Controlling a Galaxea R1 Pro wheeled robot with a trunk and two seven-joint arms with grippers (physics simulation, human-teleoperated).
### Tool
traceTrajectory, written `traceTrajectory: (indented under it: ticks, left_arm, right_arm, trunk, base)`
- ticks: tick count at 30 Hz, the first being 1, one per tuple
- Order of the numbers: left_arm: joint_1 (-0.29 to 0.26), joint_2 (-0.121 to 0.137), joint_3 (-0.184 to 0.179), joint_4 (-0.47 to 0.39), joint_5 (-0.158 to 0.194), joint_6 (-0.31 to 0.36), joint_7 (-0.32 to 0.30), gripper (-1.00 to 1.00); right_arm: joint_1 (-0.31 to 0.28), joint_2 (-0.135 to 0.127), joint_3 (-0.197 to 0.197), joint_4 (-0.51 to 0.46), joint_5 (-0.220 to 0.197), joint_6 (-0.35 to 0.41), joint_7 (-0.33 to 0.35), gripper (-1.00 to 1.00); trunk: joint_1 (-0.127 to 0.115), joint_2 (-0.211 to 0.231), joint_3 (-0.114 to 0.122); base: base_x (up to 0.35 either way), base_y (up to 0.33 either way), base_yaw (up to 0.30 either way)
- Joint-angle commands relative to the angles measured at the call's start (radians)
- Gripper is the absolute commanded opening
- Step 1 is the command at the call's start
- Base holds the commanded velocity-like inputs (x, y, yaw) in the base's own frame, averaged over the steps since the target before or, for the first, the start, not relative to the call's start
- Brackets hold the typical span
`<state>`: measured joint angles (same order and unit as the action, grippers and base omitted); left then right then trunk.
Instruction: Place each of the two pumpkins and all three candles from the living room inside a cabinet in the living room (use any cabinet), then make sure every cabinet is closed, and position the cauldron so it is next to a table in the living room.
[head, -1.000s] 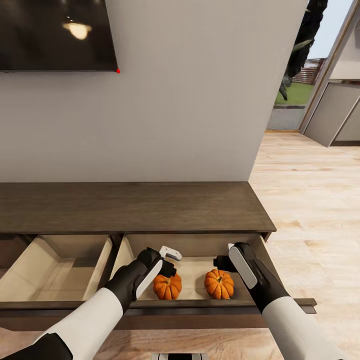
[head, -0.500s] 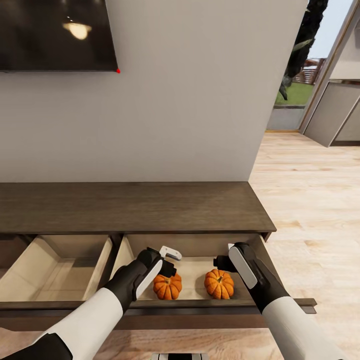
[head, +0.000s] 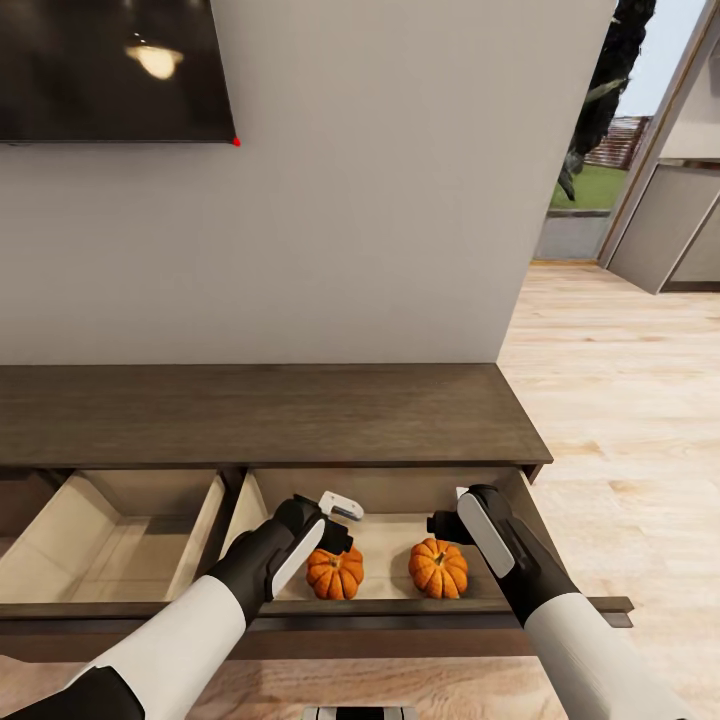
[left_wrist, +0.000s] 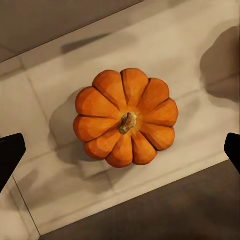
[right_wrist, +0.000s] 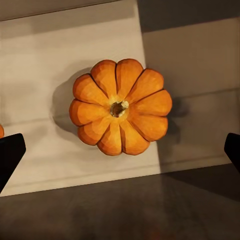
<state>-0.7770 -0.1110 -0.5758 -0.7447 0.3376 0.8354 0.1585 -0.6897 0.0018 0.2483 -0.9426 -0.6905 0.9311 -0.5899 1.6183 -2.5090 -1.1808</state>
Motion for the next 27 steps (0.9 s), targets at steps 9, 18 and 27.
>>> traceTrajectory:
  ticks: [9,18,27]
  left_arm:
    - [-0.001,0.001,-0.003,0.003,0.011,0.004,0.009,1.0]
    - [-0.001,-0.002,-0.003,0.01,0.008,0.008,0.007,1.0]
    - [-0.002,-0.003,-0.003,0.021,0.008,0.014,0.004,1.0]
  right_arm:
    - [-0.001,0.0,0.002,-0.001,-0.01,0.002,-0.01,1.0]
    - [-0.001,0.0,0.002,-0.001,-0.011,0.002,-0.01,1.0]
    - [-0.001,0.0,0.002,-0.001,-0.013,0.004,-0.01,1.0]
  trunk:
    - [-0.002,0.001,0.018]
    - [-0.006,0.003,0.053]
    - [-0.011,0.005,0.088]
  base:
    - [0.0,0.0,0.0]
    - [0.0,0.0,0.0]
    - [0.0,0.0,0.0]
